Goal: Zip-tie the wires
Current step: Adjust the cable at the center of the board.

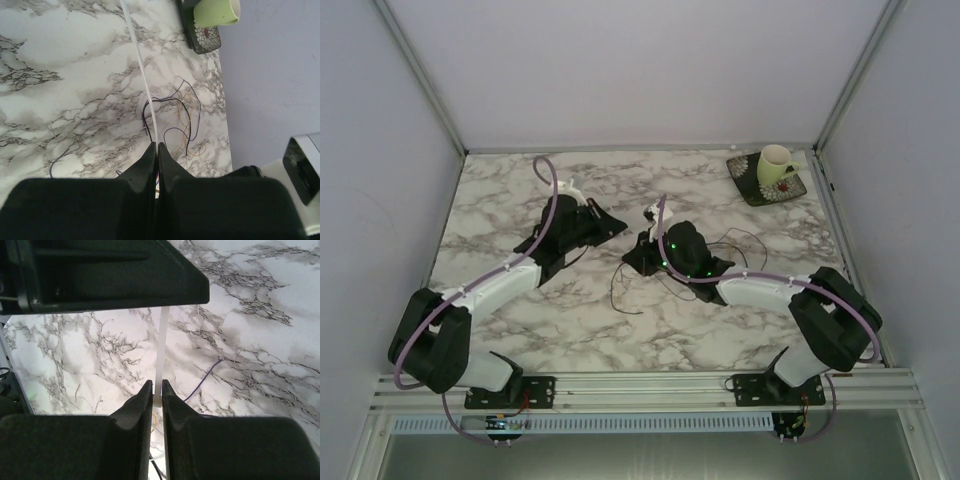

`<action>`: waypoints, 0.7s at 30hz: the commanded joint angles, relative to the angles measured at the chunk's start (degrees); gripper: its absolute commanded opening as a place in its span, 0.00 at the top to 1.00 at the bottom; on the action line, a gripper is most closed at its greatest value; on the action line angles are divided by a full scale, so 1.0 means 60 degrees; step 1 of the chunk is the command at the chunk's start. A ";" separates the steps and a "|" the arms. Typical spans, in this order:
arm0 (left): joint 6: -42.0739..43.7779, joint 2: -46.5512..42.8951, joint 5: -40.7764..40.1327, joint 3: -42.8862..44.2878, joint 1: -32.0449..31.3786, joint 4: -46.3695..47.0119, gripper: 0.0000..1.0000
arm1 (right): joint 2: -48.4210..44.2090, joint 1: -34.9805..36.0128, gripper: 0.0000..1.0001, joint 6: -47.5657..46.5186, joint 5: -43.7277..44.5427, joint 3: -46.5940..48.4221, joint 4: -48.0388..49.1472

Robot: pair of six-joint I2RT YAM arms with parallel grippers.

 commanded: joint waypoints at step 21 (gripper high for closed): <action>0.0186 0.0188 -0.0046 0.0085 0.0543 0.0611 1.00 | 0.0101 0.0008 0.74 -0.0202 0.0130 0.0850 -0.1245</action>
